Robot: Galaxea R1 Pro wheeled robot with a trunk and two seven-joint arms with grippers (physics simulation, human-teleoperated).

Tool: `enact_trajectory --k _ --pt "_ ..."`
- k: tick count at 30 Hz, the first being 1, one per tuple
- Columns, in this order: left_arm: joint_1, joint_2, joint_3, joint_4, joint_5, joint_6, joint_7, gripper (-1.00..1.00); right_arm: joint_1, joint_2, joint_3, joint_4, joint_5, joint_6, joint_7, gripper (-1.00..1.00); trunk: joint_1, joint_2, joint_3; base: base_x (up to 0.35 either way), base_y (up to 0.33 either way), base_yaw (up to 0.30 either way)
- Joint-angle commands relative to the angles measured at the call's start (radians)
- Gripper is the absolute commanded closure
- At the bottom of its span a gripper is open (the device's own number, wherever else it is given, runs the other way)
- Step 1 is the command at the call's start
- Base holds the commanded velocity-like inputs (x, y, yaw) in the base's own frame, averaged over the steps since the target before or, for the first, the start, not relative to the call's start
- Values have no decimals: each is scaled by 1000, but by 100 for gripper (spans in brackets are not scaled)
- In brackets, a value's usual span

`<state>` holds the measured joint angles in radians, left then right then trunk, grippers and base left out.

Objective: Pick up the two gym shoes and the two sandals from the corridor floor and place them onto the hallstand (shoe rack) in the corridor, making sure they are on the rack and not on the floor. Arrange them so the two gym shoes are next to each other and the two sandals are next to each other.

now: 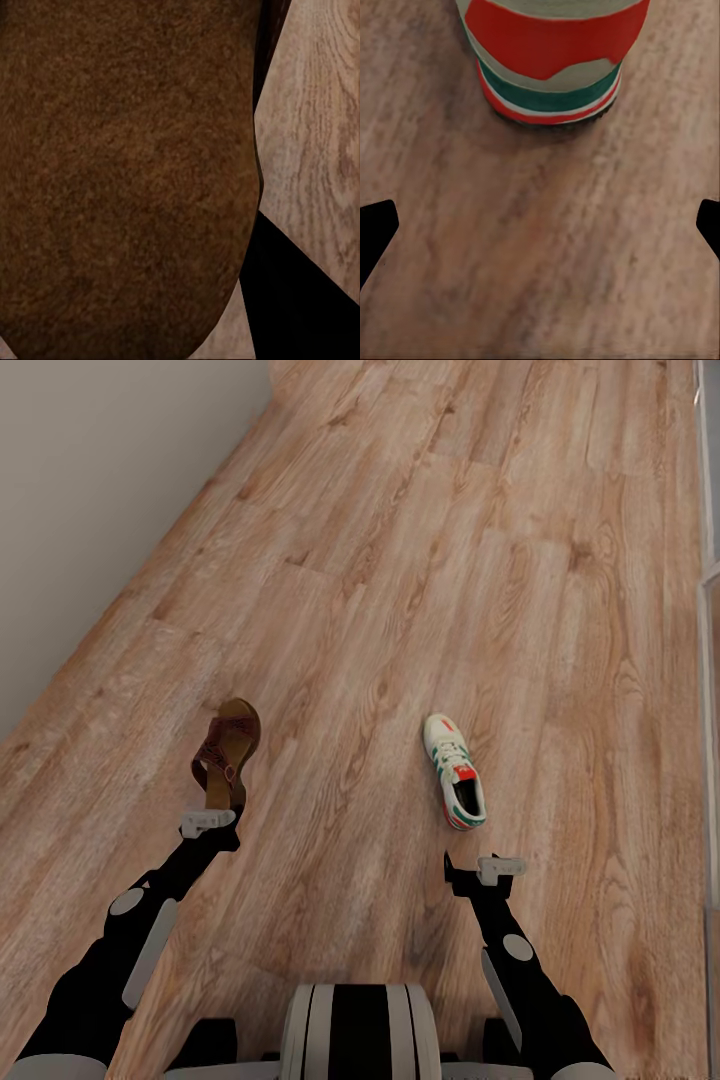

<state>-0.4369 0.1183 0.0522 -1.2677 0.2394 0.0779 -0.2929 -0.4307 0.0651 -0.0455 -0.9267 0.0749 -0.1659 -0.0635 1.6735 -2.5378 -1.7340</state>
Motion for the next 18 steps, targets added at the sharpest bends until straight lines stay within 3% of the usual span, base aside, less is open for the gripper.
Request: enact_trajectory --k 1,14,18 --pt "0 0 2 -1 11 8 -5 100 0 1 -2 1 8 -2 -2 -100 0 0 -6 0 0 0" --pt "0 0 3 -1 11 7 -4 100 0 1 -2 0 8 -2 -2 -100 1 -1 -14 0 0 0" --pt "0 0 2 -1 11 8 -3 100 0 1 -2 0 8 -2 -2 -100 1 -1 -14 156 0 0"
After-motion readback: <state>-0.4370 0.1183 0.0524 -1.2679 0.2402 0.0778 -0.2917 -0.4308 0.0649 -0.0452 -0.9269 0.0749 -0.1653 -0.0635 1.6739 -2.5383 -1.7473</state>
